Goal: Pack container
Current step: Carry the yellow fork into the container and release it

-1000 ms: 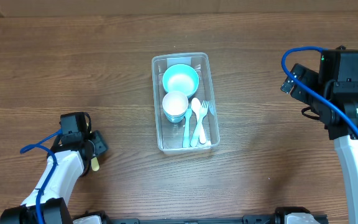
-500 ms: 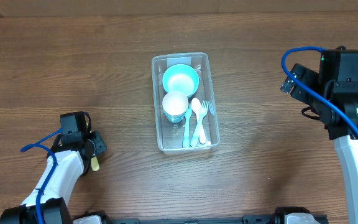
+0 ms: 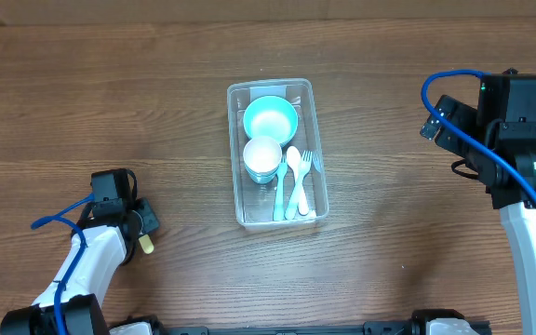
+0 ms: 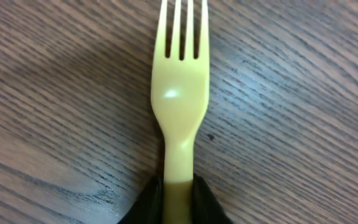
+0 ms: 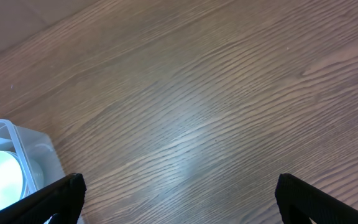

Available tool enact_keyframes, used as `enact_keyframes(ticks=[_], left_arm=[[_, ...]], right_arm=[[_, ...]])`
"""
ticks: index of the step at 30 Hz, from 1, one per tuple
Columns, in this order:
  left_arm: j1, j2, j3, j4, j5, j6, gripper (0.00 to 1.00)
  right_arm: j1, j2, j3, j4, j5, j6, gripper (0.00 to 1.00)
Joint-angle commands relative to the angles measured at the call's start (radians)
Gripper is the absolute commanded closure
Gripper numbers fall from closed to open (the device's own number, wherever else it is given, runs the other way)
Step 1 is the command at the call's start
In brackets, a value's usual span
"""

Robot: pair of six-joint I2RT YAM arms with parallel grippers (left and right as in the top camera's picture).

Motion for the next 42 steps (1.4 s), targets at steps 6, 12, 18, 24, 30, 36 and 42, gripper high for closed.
enact_keyframes(ticks=[6,12,18,24,30,36,42], left_arm=[[0.005,0.018,0.214,-0.180,0.008,0.012,0.96],[-0.039,0.004,0.444,-0.335,0.127,0.008,0.96],[-0.267,-0.008,0.602,-0.373,0.134,-0.100,0.96],[-0.570,-0.008,0.719,-0.357,0.134,-0.231,0.96],[-0.786,-0.002,0.732,-0.274,0.092,-0.278,0.96],[-0.874,0.057,0.732,-0.232,0.075,-0.280,0.95],[-0.879,0.159,0.732,-0.220,0.090,-0.280,0.86]], right_arm=[[-0.005,-0.003,0.016,0.003,0.007,-0.002,0.00],[-0.005,-0.003,0.016,0.003,0.007,-0.002,0.00],[-0.005,-0.003,0.016,0.003,0.007,-0.002,0.00],[-0.005,-0.003,0.016,0.003,0.007,-0.002,0.00],[-0.005,-0.003,0.016,0.003,0.007,-0.002,0.00],[-0.005,-0.003,0.016,0.003,0.007,-0.002,0.00],[-0.005,-0.003,0.016,0.003,0.007,-0.002,0.00]])
